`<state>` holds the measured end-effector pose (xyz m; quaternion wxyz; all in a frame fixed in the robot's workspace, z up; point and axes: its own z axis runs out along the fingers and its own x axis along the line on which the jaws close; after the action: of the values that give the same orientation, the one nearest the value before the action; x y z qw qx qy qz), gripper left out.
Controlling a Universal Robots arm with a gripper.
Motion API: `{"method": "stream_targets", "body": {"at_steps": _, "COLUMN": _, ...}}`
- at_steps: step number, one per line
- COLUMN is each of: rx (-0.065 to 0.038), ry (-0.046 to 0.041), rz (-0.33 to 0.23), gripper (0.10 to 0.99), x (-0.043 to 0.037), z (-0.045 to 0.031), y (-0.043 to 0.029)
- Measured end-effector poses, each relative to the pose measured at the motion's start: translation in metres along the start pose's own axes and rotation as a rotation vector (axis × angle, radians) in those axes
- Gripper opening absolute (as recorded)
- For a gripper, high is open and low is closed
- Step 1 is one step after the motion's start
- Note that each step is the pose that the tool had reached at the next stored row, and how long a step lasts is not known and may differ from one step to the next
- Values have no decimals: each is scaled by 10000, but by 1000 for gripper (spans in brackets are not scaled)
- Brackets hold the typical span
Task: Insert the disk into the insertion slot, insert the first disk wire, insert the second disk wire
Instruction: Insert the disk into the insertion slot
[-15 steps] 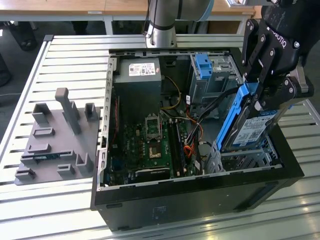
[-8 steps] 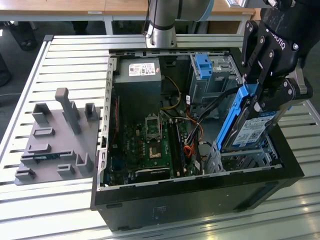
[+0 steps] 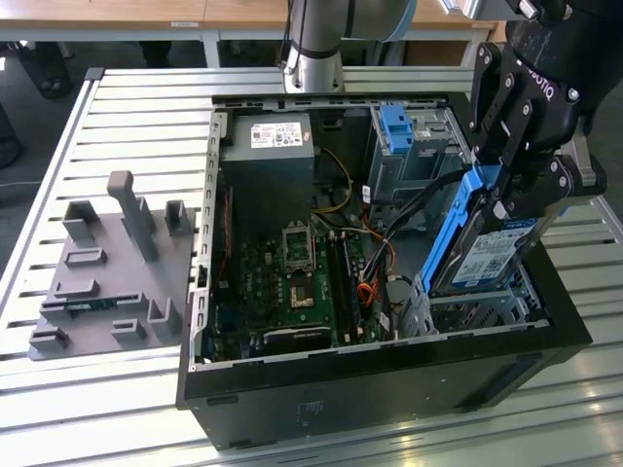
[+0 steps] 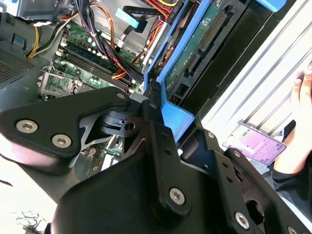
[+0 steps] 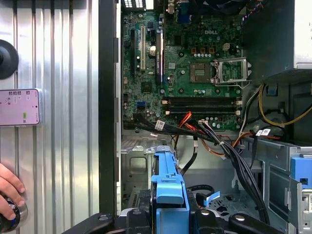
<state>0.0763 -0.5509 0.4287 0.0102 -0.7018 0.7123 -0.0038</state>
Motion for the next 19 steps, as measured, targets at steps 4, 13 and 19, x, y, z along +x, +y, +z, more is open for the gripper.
{"method": "stream_targets", "body": {"at_steps": 4, "rx": 0, "ry": 1, "rz": 0, "gripper": 365, "x": 0, "z": 8, "y": 0}}
{"method": "stream_targets", "body": {"at_steps": 13, "rx": 0, "ry": -1, "rz": 1, "gripper": 365, "x": 1, "z": 68, "y": 1}}
{"method": "stream_targets", "body": {"at_steps": 19, "rx": 0, "ry": -8, "rz": 0, "gripper": 365, "x": 1, "z": 99, "y": 2}}
